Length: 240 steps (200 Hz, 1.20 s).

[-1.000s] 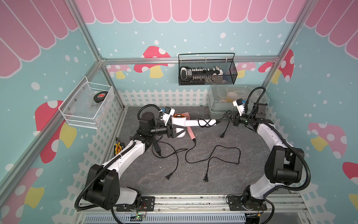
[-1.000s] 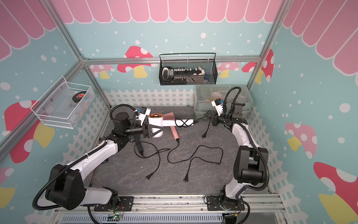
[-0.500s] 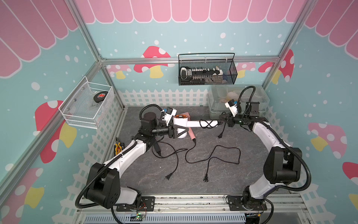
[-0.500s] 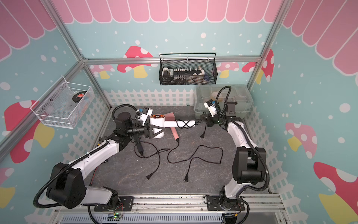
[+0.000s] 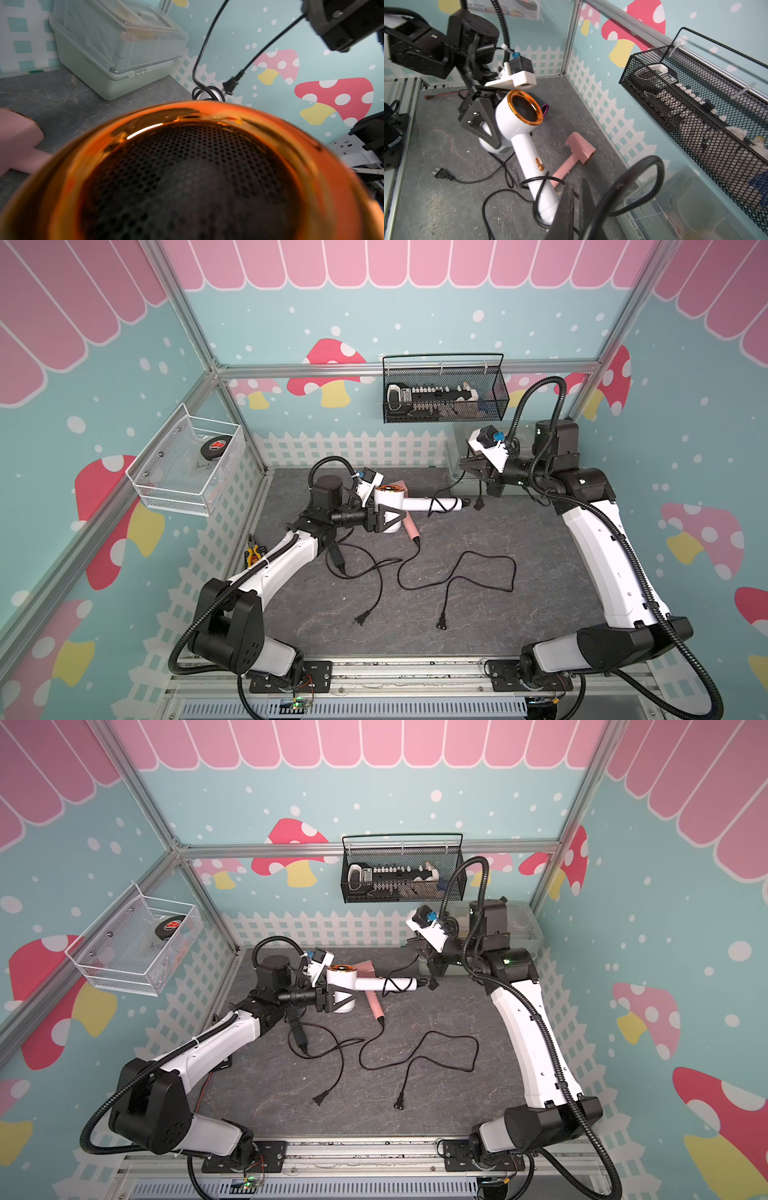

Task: Wrap the cord around the hair dryer
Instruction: Wrap the power cord around the hair dryer.

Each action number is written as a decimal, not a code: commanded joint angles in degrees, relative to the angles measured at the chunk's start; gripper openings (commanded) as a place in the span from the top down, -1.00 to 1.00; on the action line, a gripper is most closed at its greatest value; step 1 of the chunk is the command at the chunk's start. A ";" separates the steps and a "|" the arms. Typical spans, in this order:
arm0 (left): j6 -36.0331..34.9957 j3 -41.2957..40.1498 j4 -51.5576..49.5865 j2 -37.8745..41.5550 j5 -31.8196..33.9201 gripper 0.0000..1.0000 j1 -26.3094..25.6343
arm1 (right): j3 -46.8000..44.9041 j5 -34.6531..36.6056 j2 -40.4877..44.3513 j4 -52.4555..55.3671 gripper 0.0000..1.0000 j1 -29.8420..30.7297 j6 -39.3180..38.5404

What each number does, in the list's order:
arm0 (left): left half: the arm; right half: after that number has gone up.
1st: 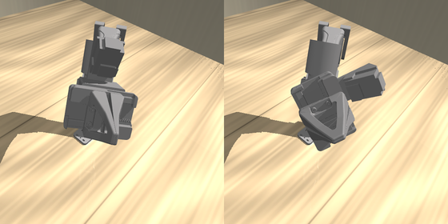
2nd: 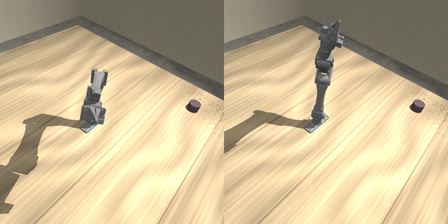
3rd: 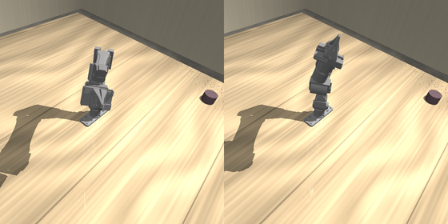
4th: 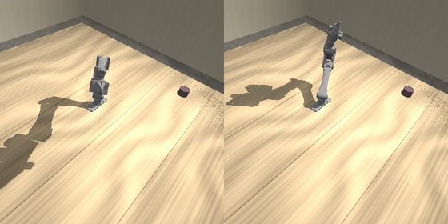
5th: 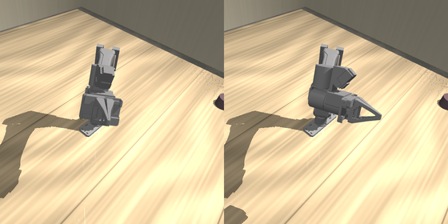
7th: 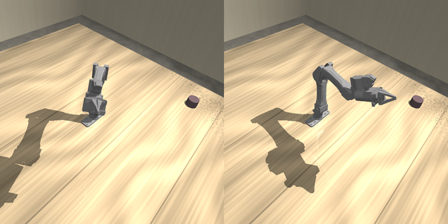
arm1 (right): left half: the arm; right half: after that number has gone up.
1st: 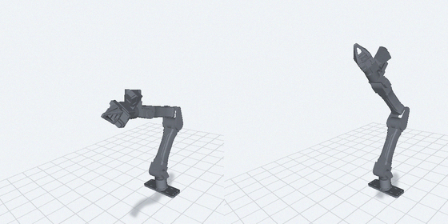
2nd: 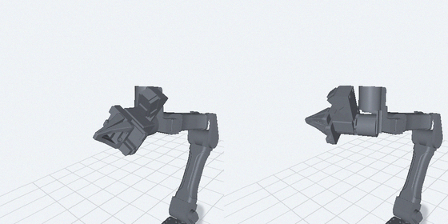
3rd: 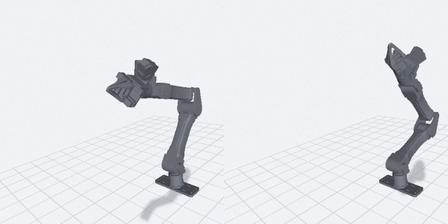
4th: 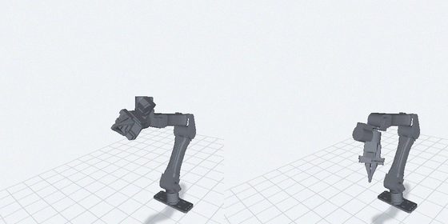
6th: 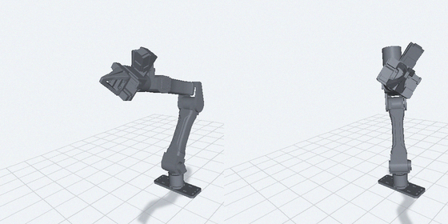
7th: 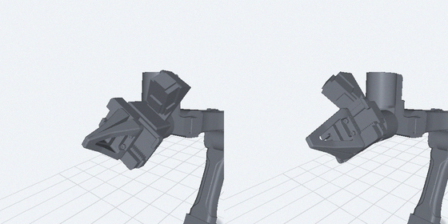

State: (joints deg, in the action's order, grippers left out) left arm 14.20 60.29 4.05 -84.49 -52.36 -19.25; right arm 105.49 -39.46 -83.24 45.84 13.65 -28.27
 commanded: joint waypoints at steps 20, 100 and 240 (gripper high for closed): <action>-3.69 2.64 -1.93 -1.67 2.19 1.00 -0.11 | 14.88 8.11 -4.62 18.53 1.00 6.11 -9.68; -9.83 3.02 -8.98 -1.82 1.26 1.00 -8.87 | 33.22 18.30 -18.94 23.62 1.00 9.37 -13.72; 15.89 -4.40 28.48 9.95 -9.82 1.00 -4.93 | 8.46 -8.90 -27.26 10.89 1.00 -5.69 -7.38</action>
State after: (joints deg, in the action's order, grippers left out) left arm 20.88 57.76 17.19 -75.29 -59.18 -27.57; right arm 120.11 -39.18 -114.45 61.89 8.58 -37.19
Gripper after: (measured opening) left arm 0.722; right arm 0.048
